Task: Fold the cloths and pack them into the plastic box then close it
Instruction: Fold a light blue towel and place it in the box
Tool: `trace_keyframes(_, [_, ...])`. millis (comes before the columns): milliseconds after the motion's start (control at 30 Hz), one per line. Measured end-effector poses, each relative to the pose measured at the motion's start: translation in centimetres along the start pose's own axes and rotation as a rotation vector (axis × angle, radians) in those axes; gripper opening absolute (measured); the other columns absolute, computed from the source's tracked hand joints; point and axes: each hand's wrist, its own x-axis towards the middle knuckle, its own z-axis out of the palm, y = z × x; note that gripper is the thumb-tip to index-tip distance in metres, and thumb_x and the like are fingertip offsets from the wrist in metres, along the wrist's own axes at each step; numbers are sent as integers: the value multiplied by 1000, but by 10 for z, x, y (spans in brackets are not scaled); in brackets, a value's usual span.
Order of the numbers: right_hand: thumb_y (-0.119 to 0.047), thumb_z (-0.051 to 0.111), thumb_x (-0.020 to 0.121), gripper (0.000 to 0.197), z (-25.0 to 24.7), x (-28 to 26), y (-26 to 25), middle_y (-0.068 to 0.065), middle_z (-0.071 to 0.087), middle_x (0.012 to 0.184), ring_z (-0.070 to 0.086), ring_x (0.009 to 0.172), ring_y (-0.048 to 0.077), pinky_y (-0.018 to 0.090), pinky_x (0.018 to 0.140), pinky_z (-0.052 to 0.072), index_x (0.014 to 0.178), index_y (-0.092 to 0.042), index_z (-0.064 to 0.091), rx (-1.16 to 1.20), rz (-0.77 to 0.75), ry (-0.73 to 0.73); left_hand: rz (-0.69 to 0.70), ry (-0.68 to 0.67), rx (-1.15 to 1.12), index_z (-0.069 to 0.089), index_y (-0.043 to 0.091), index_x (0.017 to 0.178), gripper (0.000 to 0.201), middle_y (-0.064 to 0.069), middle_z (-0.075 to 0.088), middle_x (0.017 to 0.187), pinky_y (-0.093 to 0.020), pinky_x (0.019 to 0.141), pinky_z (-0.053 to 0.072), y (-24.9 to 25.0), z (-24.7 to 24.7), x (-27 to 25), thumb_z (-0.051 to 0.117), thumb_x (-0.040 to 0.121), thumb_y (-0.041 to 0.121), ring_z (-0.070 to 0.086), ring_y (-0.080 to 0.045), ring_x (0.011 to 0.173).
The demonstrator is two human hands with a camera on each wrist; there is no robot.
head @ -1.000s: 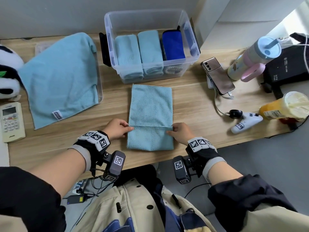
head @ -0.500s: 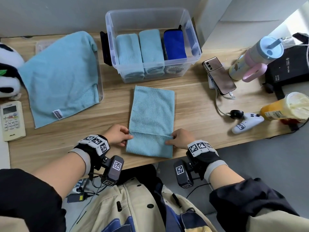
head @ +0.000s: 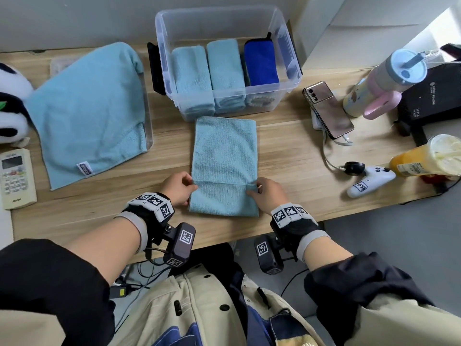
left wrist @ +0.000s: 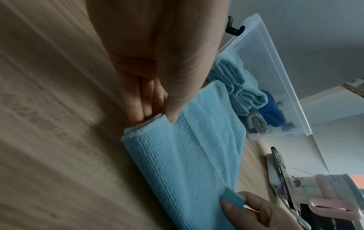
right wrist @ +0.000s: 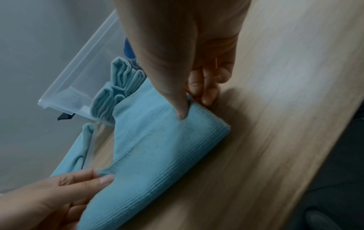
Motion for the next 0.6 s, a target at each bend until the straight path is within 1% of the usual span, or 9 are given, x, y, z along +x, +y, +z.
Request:
trace_keyframes(33, [-29, 60, 87, 25, 0, 0, -1, 11, 67, 99, 60, 93, 29, 25, 68, 36, 104, -11, 62, 30, -1, 10, 7, 13, 7, 48, 17, 75, 19, -3, 54, 79, -31, 48, 54, 0, 1, 0, 62, 87, 12, 54, -22, 67])
trace_keyframes(133, [-29, 59, 88, 25, 4, -2, -2, 13, 66, 100, 61, 93, 30, 28, 69, 39, 104, -10, 56, 28, 2, 31, 19, 43, 5, 44, 21, 70, 26, -6, 56, 80, -45, 72, 55, -1, 3, -1, 63, 86, 11, 55, -22, 76])
trace_keyframes(167, [-29, 59, 87, 24, 5, -2, -2, 12, 65, 96, 60, 90, 30, 29, 68, 38, 99, -10, 52, 10, 12, 51, 21, 54, 0, 42, 21, 69, 29, -5, 55, 77, -46, 72, 54, -2, 3, -2, 65, 84, 11, 54, -22, 75])
trace_keyframes(267, [-23, 65, 81, 24, 4, -2, -3, 3, 55, 76, 52, 74, 24, 28, 63, 33, 84, -16, 42, 6, -9, 129, 74, 80, -33, 39, 19, 67, 35, -2, 49, 67, -31, 54, 44, 0, -1, -6, 70, 79, 7, 47, -19, 61])
trace_keyframes(333, [-19, 68, 77, 21, 1, -4, -3, -4, 49, 64, 49, 67, 20, 30, 60, 37, 76, -19, 47, 41, -124, 63, 164, 90, -17, 41, 19, 64, 36, 2, 45, 60, -21, 51, 34, 3, -7, -10, 72, 76, 3, 40, -14, 55])
trace_keyframes(367, [-21, 71, 75, 21, 0, -6, -3, -7, 49, 62, 49, 65, 17, 32, 62, 42, 73, -21, 50, 43, -190, -2, 207, 69, -9, 44, 19, 62, 36, 2, 45, 58, -17, 50, 33, 4, -9, -12, 72, 75, 1, 39, -10, 52])
trace_keyframes(467, [-37, 78, 67, 29, 1, -12, -1, -7, 54, 77, 47, 75, 11, 31, 70, 45, 80, -25, 56, -158, -350, -147, 304, -105, -30, 55, 18, 67, 30, 1, 56, 64, -9, 56, 42, 8, -15, -16, 73, 73, -4, 52, 1, 49])
trace_keyframes(533, [-40, 79, 64, 42, 5, -14, 2, -4, 54, 93, 45, 90, 13, 29, 78, 41, 93, -22, 55, -355, -424, -156, 342, -231, -26, 60, 19, 73, 28, 2, 63, 75, -11, 67, 50, 7, -16, -19, 74, 71, -6, 59, 8, 59])
trace_keyframes(600, [-35, 75, 66, 46, 10, -16, 5, -1, 54, 104, 46, 100, 18, 30, 84, 41, 102, -19, 52, -444, -457, -122, 360, -298, 20, 63, 22, 77, 29, 6, 66, 82, -7, 75, 49, 5, -15, -19, 76, 70, -4, 61, 11, 67])
